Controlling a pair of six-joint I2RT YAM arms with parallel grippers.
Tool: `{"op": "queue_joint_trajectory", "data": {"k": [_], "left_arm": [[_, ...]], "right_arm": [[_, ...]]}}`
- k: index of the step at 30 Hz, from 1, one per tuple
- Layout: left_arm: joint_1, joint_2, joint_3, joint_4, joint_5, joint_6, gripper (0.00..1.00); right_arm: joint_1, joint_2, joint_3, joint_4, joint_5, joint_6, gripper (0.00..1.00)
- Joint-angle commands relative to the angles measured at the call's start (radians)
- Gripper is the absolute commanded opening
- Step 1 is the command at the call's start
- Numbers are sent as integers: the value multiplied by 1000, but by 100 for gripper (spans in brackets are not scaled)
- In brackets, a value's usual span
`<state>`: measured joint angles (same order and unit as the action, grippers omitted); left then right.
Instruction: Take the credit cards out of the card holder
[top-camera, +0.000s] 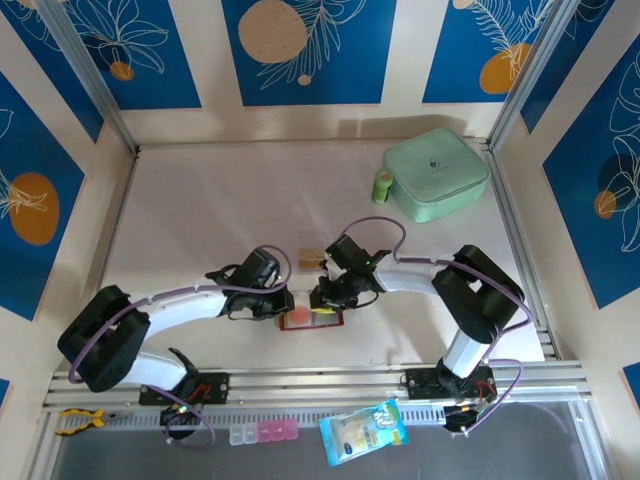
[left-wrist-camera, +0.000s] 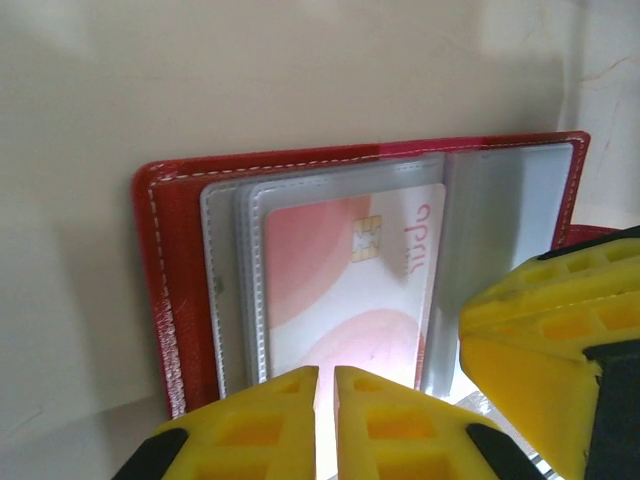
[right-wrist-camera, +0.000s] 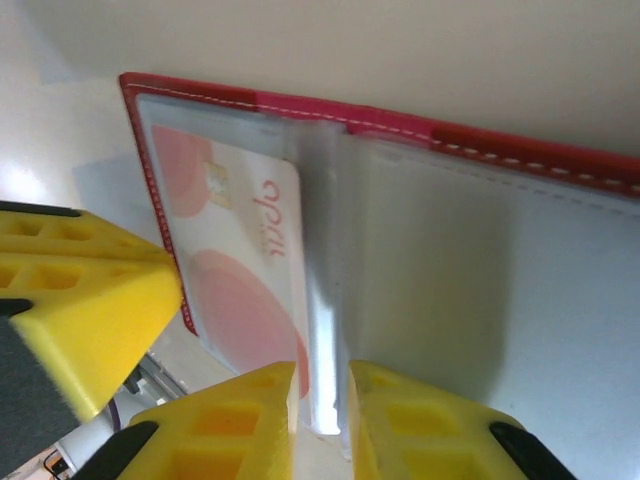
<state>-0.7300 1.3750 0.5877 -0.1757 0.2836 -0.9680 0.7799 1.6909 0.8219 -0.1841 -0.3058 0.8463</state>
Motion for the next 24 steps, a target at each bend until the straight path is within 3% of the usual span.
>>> {"op": "queue_joint_trajectory", "data": {"k": [1,9,24], "left_arm": [[14,-23,-18,-18,0,2,11],[21,-20,-20,-31,-6,12,8],[24,-3,-12,-54,-12,28,4]], "right_arm": [[8,23,-11,-35,26,-15,20],[7,0,5,-47,29,-17,20],[-21,-9,6,84,-101,42,22]]}}
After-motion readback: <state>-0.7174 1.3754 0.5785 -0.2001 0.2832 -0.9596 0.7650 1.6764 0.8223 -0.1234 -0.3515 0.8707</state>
